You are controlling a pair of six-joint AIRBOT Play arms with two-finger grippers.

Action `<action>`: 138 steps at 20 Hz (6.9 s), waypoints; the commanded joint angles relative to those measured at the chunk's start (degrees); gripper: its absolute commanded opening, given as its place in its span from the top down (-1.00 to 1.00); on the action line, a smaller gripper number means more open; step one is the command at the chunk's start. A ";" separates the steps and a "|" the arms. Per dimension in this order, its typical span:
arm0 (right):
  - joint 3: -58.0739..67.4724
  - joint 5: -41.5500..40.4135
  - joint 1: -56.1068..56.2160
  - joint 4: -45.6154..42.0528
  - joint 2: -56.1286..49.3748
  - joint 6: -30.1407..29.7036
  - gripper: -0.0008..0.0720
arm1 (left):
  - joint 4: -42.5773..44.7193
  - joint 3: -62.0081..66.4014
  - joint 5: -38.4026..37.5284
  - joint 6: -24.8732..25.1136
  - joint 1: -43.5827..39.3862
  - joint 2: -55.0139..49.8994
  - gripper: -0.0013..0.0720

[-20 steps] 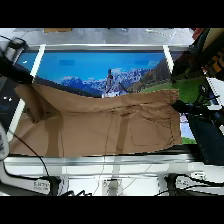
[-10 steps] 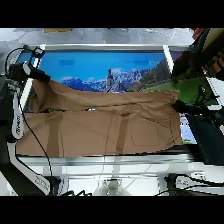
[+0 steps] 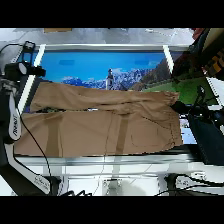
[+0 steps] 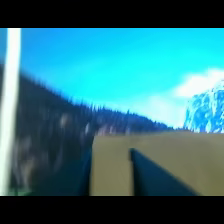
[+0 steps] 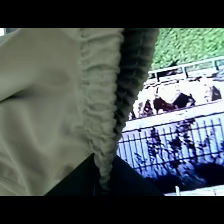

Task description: Fold the clothes and pants, and hang the long-sleeved shirts on hangers.

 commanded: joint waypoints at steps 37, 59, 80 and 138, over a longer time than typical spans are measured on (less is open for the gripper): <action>0.07 -0.42 0.02 -0.85 0.04 0.04 0.88 | -38.71 -4.11 -21.62 -11.54 23.76 -4.52 0.93; 0.04 -3.54 0.04 1.73 0.04 0.07 0.88 | -6.64 4.72 -38.05 -3.45 24.26 -5.35 0.93; 4.22 -23.82 11.41 2.05 -7.82 8.04 -0.25 | -6.80 4.74 -30.53 -4.24 18.67 -10.78 0.74; -29.16 -2.16 -13.29 -0.76 18.69 23.47 -0.24 | -17.75 -49.75 -25.75 1.77 21.90 44.76 0.93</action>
